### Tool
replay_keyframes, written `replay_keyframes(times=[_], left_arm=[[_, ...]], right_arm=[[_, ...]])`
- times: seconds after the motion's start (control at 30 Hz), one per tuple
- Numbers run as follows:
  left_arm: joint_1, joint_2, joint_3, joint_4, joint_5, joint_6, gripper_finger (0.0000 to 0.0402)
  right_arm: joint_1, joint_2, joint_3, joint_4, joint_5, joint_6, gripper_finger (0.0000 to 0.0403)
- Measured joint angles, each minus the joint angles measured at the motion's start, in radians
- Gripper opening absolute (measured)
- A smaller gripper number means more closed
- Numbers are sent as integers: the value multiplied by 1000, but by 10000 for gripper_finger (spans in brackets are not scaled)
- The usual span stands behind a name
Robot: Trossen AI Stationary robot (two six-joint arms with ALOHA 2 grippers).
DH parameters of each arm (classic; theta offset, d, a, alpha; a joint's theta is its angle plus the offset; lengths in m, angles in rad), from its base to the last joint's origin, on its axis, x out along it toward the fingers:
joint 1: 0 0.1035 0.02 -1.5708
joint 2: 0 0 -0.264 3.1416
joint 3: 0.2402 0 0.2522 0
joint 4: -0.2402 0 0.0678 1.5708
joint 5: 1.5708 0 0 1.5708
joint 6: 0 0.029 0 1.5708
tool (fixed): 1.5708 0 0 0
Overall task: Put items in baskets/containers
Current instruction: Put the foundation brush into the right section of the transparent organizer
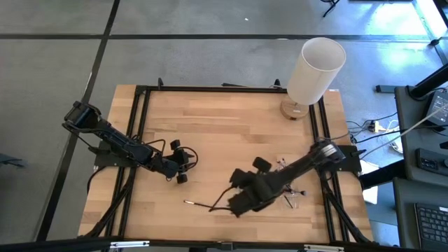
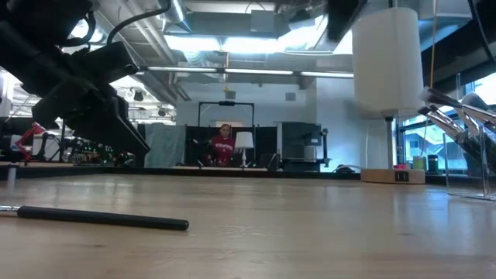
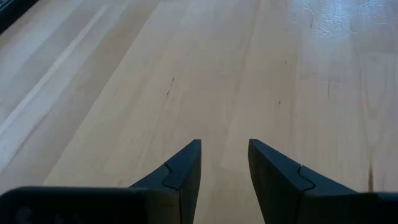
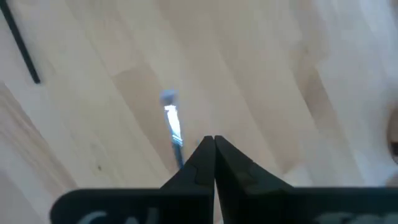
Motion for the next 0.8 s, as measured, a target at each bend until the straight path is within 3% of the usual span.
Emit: replay_keyframes(times=[0.23, 0.43, 0.6, 0.8], left_arm=[[-1, 0, 0, -2, 9, -3, 127], [-1, 0, 0, 2, 6, -7, 127], [3, 0, 0, 8, -18, -7, 127], [26, 0, 0, 9, -35, 1, 127]], right_arm=[[115, -130, 0, -4, 85, 113, 9], [152, -141, -42, 36, 139, 131, 7], [57, -139, -211, 170, 1, -16, 35], [-165, -139, -410, 333, -207, -275, 107]])
